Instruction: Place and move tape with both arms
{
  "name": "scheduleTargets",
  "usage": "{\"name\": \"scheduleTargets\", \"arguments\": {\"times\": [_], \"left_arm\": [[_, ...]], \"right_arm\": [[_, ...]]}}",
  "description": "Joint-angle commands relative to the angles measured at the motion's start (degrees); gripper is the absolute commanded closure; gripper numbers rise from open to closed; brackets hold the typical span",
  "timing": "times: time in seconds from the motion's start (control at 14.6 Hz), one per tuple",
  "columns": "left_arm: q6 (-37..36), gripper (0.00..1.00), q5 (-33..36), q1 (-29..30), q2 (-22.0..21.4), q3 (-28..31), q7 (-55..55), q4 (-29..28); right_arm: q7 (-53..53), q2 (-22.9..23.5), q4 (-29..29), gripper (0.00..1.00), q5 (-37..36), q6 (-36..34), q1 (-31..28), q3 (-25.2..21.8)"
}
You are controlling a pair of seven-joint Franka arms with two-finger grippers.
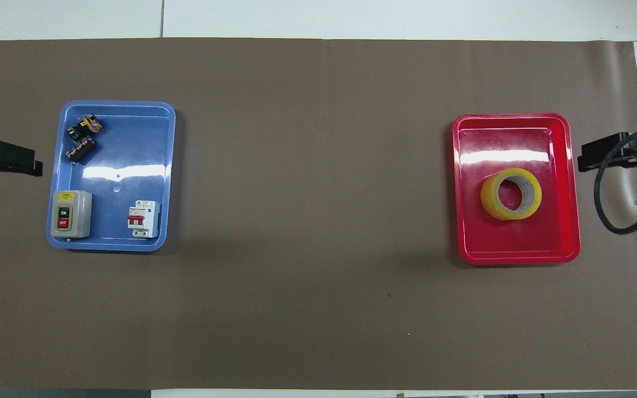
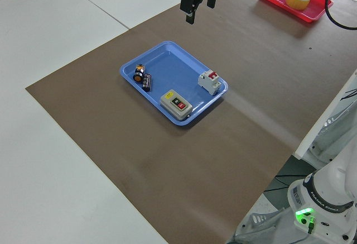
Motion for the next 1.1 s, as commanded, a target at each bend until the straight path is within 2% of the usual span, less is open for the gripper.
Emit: {"name": "scheduleTargets", "arguments": {"times": [0.0, 1.03], "left_arm": [[-0.5, 0.00, -0.6, 0.0, -0.1, -0.1, 0.3, 0.3], [-0.5, 0.00, -0.6, 0.1, -0.1, -0.5, 0.2, 0.4]], "right_arm": [[-1.2, 0.4, 1.0, 0.00, 0.9, -0.4, -0.3, 0.2], [-1.2, 0.0, 1.6, 0.00, 0.8, -2.3, -0.2, 0.2]]}}
